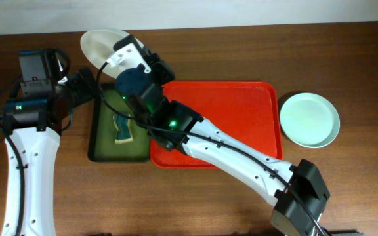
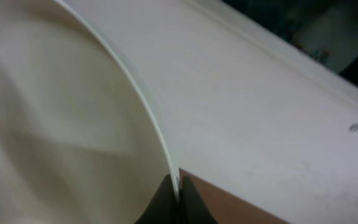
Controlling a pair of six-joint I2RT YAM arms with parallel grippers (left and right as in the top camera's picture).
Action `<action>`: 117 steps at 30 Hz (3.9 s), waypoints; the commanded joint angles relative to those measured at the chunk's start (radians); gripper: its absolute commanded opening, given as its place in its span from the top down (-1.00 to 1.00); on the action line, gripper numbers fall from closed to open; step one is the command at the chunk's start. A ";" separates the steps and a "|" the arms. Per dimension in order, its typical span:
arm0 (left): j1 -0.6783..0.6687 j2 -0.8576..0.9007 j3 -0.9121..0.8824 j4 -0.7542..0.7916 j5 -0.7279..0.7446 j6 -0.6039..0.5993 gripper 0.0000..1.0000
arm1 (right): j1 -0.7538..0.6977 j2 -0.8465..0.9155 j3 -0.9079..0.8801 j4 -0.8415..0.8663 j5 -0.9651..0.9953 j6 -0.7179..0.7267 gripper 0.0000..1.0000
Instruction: Clean dirty plates on tray and stack at the side
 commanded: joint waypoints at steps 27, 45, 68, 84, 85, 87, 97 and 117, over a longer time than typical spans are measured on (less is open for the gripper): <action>0.002 -0.010 0.008 0.002 0.000 -0.010 -0.99 | -0.574 -0.026 0.021 -0.837 -0.894 0.767 0.92; 0.002 -0.010 0.008 0.002 0.000 -0.010 -0.99 | -1.458 -0.022 -0.176 -1.217 -0.832 0.699 0.89; 0.002 -0.010 0.008 0.002 0.000 -0.010 -0.99 | -0.782 -0.022 -0.187 -1.179 -0.859 0.339 -0.97; 0.002 -0.010 0.008 0.002 0.000 -0.010 -0.99 | -0.779 -0.502 -0.187 -1.179 -0.859 0.339 -0.97; 0.002 -0.010 0.008 0.002 0.000 -0.010 -0.99 | -0.779 -0.585 -0.187 -1.179 -0.859 0.338 -0.97; 0.002 -0.010 0.008 0.002 0.000 -0.010 -0.99 | -0.779 -0.734 -0.187 -1.175 -0.831 0.338 -0.97; 0.002 -0.010 0.008 0.002 0.000 -0.010 -0.99 | -0.779 -1.550 -0.305 -1.175 -0.798 0.335 -0.97; 0.002 -0.010 0.008 0.002 0.000 -0.010 -0.99 | -0.808 -1.924 -1.621 0.418 -0.807 0.344 -0.97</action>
